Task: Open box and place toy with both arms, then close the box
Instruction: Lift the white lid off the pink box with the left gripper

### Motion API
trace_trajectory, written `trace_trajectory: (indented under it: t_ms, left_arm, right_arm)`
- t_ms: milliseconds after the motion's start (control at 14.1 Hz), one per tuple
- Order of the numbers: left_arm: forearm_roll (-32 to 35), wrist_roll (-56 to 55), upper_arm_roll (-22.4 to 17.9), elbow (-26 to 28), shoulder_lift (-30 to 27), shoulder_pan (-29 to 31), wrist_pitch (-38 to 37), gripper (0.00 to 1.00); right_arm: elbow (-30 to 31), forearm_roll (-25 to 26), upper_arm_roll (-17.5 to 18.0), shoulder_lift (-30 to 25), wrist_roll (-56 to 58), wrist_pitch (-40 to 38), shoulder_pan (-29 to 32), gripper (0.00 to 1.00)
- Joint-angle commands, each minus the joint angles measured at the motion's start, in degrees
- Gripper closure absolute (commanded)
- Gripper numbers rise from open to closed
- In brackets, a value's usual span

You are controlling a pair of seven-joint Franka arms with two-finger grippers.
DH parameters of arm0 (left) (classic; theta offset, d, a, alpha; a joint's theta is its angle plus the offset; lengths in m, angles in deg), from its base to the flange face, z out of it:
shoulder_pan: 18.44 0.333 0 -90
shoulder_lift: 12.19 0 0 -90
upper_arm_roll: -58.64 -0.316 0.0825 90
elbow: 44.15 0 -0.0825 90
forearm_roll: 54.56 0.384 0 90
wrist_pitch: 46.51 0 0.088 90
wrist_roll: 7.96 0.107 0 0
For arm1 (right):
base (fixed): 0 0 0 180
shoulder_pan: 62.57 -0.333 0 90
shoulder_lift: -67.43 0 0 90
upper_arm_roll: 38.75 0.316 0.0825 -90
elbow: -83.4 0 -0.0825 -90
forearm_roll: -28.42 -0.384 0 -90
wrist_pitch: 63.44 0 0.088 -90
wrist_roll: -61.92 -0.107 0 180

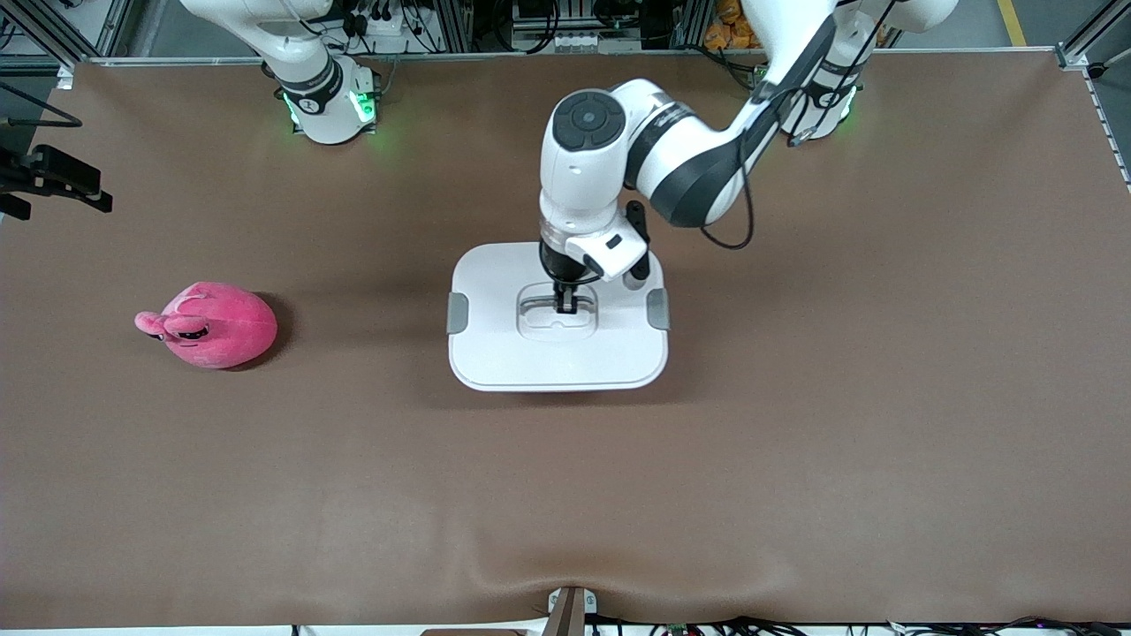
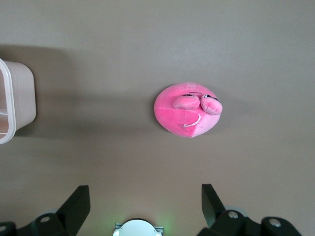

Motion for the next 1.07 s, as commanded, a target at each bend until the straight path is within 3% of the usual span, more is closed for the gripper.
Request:
trace_trajectory:
  t_ms: [0, 568, 994]
  left_arm:
    - [1.0, 3.9, 0.0, 0.4, -4.3, 3.5, -3.8, 1.0]
    - [-1.6, 21.6, 0.2, 0.4, -10.9, 15.3, -13.0, 1.0]
    - [-1.5, 35.7, -0.1, 0.4, -11.8, 24.0, -13.2, 1.0]
  right_arm:
    - [-0.6, 0.3, 0.4, 1.6, 0.1, -0.6, 0.7, 0.0]
    - [-0.2, 0.2, 0.7, 4.7, 0.0, -1.4, -0.4, 0.0]
    - [2.8, 0.2, 0.9, 5.0, 0.8, -1.1, -1.7, 0.0]
